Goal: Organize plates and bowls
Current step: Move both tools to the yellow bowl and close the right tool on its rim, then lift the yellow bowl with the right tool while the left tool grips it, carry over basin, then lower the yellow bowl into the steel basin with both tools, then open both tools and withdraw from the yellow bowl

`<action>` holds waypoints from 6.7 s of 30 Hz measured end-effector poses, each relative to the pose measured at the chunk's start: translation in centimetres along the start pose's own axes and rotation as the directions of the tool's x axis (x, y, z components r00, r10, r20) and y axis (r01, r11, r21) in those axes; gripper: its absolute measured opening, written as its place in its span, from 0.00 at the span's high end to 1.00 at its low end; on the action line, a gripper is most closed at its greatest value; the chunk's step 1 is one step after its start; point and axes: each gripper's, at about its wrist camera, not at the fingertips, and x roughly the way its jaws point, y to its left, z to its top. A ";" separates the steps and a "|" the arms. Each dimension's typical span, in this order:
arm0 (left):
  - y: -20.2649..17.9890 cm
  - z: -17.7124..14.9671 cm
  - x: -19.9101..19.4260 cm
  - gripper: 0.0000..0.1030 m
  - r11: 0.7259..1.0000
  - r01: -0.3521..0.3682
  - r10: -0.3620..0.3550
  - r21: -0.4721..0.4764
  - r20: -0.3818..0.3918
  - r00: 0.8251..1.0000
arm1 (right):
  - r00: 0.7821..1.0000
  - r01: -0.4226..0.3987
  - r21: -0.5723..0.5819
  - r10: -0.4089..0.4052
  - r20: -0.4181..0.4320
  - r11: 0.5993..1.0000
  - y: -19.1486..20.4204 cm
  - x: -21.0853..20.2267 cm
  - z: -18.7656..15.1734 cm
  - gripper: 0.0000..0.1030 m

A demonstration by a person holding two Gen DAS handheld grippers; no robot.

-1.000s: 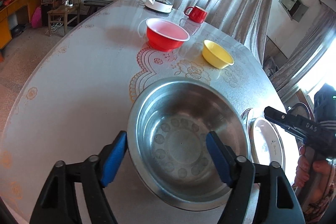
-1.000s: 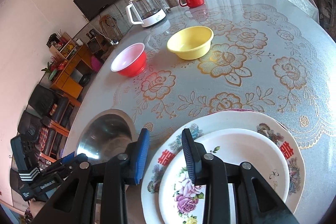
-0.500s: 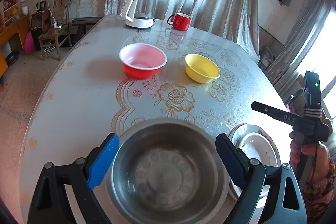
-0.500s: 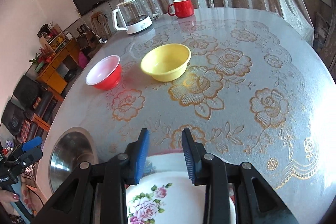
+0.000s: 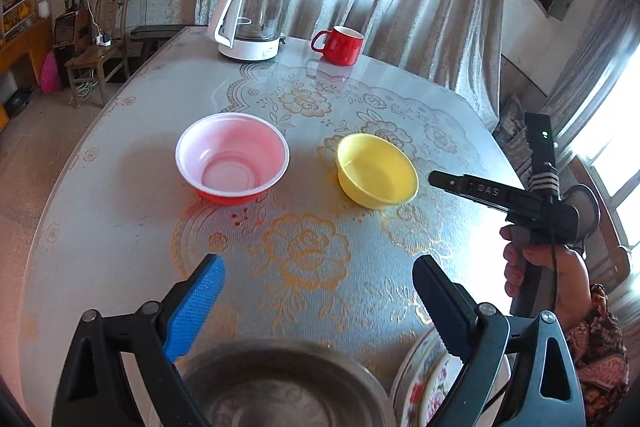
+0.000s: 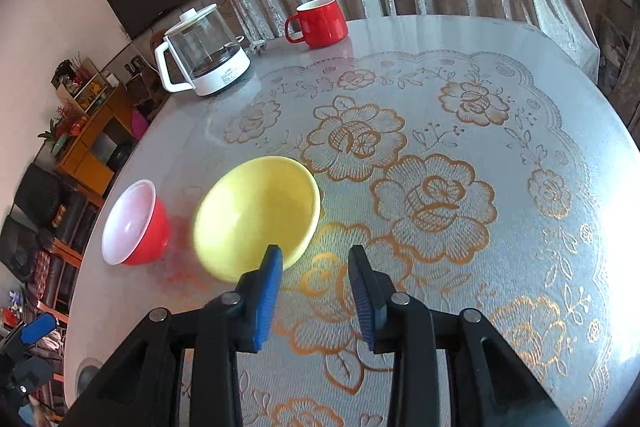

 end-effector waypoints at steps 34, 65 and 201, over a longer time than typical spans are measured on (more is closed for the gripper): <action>-5.8 2.3 13.6 0.67 0.996 0.030 -0.011 0.083 -0.226 0.974 | 0.980 -0.122 0.000 0.121 -0.161 0.992 -1.2 2.0 -5.3 0.88; -4.4 -2.3 2.0 0.83 0.990 0.089 -0.080 0.111 -0.087 0.993 | 0.978 -0.204 0.015 0.204 -0.034 0.979 3.1 -7.1 -9.6 0.88; 6.3 -13.2 -6.9 0.03 0.982 -0.191 0.189 -0.003 0.144 0.971 | 0.975 -0.217 -0.105 0.210 -0.072 0.971 15.4 -7.0 -20.6 0.73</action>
